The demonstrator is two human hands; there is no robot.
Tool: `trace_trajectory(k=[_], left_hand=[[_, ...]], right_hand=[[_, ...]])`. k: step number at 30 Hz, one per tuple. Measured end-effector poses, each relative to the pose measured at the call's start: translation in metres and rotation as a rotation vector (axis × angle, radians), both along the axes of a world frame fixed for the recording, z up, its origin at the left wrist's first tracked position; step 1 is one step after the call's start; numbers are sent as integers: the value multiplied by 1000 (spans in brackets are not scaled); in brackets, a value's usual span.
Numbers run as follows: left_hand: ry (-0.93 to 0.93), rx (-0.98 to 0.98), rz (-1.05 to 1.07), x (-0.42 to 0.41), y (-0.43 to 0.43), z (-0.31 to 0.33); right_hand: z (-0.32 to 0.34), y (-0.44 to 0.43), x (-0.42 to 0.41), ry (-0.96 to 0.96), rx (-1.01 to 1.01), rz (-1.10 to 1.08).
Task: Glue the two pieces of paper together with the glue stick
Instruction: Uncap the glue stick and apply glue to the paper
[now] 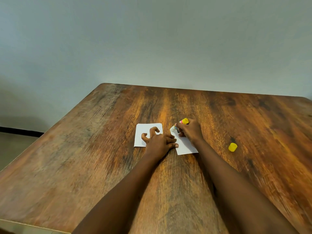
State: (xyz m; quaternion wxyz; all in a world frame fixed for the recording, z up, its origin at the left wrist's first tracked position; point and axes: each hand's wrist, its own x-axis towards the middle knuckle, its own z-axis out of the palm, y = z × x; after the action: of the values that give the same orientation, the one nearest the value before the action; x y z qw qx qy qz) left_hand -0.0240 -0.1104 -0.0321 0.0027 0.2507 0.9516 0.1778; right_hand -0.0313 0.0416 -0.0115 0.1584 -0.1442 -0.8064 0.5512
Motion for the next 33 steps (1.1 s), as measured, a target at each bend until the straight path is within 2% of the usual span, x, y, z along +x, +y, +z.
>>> trace_trajectory(k=[23,33], left_hand=[[-5,51,20,0,1,-1],[-39,157,44,3,0,0]], right_hand=[[7,12,5,-34,85,-25],[12,27,11,-58,109,-98]])
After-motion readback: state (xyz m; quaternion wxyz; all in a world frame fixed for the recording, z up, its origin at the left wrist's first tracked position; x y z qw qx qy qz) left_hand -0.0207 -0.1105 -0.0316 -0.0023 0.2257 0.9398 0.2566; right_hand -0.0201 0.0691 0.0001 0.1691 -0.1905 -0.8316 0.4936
